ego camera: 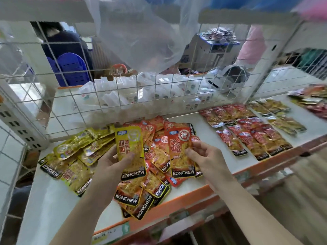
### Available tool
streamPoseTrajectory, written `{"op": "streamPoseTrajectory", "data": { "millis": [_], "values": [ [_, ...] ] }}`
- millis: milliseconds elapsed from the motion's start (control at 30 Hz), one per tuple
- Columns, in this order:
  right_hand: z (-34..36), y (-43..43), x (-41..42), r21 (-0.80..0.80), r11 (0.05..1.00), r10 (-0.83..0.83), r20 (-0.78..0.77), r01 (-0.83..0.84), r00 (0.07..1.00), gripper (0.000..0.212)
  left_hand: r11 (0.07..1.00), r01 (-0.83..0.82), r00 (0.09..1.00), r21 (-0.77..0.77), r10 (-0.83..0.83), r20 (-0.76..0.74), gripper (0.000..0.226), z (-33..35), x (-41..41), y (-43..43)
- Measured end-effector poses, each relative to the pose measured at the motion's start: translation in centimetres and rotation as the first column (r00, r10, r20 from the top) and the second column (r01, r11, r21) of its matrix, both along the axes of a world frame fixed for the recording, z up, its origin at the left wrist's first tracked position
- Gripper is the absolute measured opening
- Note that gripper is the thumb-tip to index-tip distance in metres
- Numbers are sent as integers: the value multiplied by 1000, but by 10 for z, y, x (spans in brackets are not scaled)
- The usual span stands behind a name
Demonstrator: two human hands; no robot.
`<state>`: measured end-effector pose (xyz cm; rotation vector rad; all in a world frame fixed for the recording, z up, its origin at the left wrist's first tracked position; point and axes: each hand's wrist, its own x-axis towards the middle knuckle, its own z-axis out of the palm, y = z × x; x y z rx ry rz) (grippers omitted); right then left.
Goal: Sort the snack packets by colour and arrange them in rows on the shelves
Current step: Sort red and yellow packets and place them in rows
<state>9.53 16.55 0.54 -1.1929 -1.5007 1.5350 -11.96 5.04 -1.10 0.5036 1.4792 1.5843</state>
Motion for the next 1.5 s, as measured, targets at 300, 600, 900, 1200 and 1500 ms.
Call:
{"op": "streamPoseTrajectory", "data": {
  "millis": [300,600,900,1200,1500],
  "values": [
    [-1,8,44,-53,997,-51,-60,48,997,14,995,92,992,-35,-95,-88,35,18,56,16],
    [3,28,124,-100,995,-29,-103,18,994,17,998,8,988,-60,-18,-152,36,14,130,43],
    [-5,55,213,-152,988,-1,-69,-9,998,25,997,-30,988,-73,19,-155,32,9,223,58],
    [-17,77,253,-151,988,25,-9,-26,1000,17,997,9,980,-73,-23,-196,25,1,272,71],
    [-27,118,217,-159,966,227,150,-203,962,15,994,25,985,-103,-43,-170,28,-4,254,106]
  ]
}}
